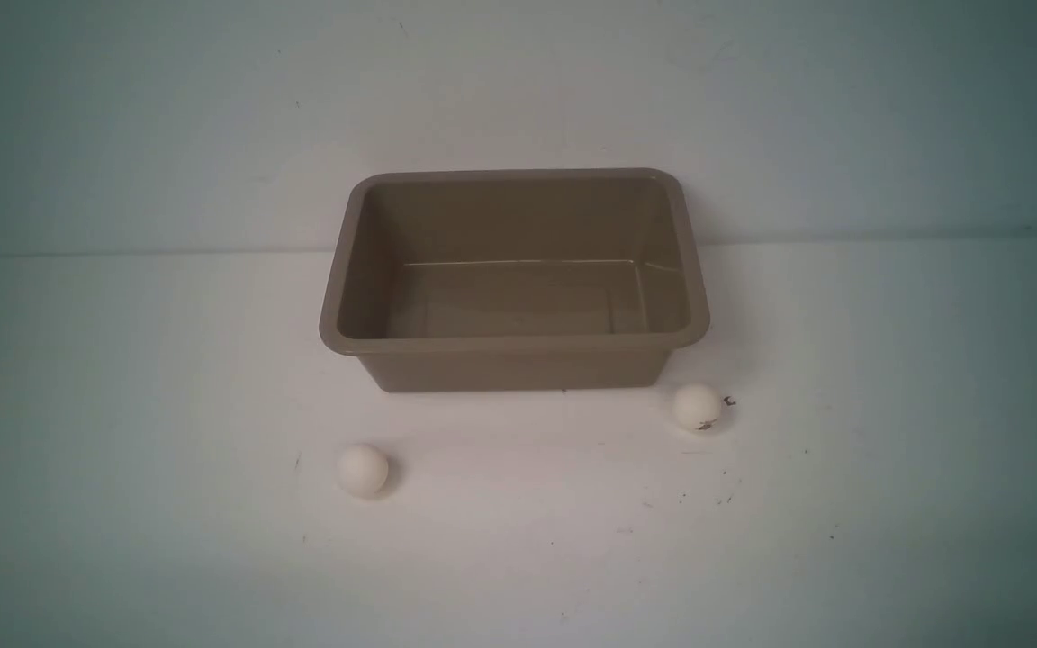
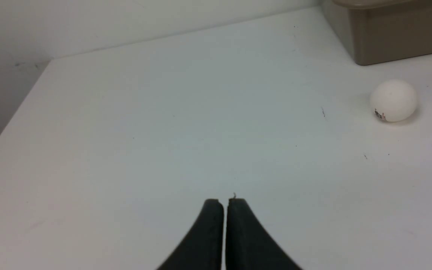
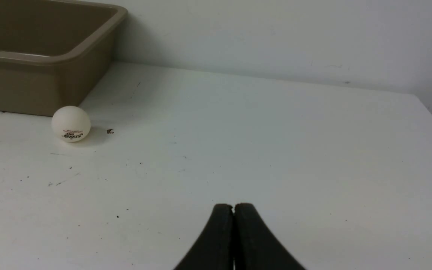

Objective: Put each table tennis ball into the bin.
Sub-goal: Use the left arm to clamp the table tennis ball closest to it

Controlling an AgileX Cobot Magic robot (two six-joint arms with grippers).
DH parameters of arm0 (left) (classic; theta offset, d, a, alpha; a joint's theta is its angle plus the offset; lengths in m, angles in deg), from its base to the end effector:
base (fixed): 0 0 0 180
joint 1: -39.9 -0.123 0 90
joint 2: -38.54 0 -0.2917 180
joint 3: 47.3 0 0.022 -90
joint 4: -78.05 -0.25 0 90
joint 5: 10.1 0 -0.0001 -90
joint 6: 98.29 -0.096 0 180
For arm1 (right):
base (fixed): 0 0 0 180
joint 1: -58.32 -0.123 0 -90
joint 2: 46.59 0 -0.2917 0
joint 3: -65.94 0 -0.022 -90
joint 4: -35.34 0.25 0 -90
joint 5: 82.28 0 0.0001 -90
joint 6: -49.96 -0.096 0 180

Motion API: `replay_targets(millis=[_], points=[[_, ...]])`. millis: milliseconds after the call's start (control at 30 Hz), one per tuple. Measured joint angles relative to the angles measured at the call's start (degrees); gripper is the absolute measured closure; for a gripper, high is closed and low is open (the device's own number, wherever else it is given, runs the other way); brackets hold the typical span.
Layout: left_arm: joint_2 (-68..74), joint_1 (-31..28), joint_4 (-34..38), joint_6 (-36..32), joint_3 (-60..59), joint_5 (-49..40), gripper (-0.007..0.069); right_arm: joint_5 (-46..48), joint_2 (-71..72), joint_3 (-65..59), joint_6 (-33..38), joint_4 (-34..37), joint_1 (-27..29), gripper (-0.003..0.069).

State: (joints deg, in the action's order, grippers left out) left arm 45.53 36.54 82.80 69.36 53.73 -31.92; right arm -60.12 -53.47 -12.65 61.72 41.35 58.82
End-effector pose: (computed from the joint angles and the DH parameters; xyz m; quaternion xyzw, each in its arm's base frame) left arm 0.0498 0.0000 0.1688 0.0413 0.8064 0.0457 0.5881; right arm 0.0494 0.0034 0.1706 -0.0517 0.8048 -0.0186 0.5910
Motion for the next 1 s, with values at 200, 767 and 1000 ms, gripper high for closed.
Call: replay_targets(millis=[200,767,1000], points=[[0.0,0.0,0.2,0.0,0.0,0.0,0.0628,0.0,0.0,0.0,-1.5,5.0,0.0,0.0669],[0.0,0.0,-21.6,-4.9,0.0,1.4,0.0628,-2.9,0.0,-0.4,-4.5,44.1,0.0,0.0669],[0.0,0.0,-15.7,-2.2,0.0,11.4,0.0628,-2.9,0.0,-0.4,-4.7,52.9,0.0,0.0669]])
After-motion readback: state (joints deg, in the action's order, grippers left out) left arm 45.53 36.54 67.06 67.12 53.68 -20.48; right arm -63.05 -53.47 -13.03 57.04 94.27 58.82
